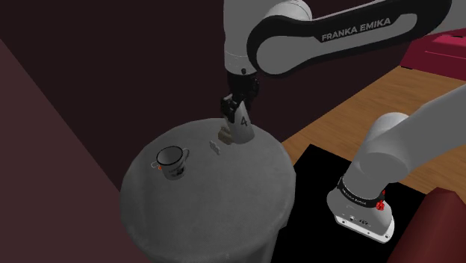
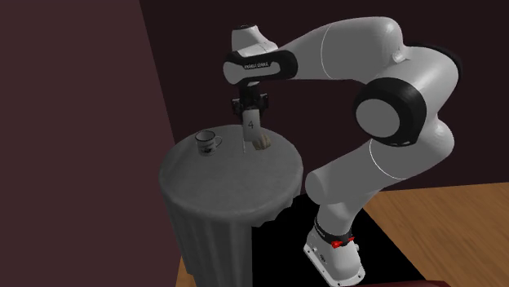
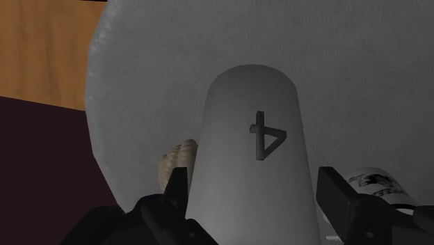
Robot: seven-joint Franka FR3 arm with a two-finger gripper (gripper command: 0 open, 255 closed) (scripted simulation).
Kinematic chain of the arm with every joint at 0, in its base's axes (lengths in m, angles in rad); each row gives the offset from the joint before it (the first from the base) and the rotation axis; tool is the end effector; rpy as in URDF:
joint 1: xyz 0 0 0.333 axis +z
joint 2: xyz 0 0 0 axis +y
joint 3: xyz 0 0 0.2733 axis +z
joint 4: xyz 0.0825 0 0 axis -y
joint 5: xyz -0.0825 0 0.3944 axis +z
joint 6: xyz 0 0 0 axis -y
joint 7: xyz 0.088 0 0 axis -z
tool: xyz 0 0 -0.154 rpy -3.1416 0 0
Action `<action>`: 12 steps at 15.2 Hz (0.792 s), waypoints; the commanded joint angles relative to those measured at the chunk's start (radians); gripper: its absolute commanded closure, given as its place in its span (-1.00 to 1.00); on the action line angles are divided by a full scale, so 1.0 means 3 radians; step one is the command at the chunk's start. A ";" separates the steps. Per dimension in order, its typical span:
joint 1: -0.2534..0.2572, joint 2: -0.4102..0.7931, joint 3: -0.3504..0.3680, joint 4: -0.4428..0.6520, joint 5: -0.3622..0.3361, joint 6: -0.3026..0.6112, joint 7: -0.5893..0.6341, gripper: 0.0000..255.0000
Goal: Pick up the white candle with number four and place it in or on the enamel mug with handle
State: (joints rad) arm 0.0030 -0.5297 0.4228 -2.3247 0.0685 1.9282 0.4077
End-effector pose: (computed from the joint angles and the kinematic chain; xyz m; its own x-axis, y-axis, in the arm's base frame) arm 0.4063 0.1923 0.4410 0.9888 -0.0382 0.1445 -0.0519 -0.9944 0.0925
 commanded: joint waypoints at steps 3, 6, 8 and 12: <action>-0.0053 0.0263 0.0106 0.0302 -0.0068 -0.0046 0.0112 1.00; -0.0122 0.0672 0.0285 0.0715 -0.0207 -0.0079 0.0314 1.00; -0.0156 0.0957 0.0405 0.1010 -0.0332 -0.0124 0.0462 1.00; -0.0157 0.1576 0.0622 0.1665 -0.0668 -0.0285 0.0783 1.00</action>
State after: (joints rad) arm -0.0448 -0.1145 0.5908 -1.8877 -0.0992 1.8588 0.6131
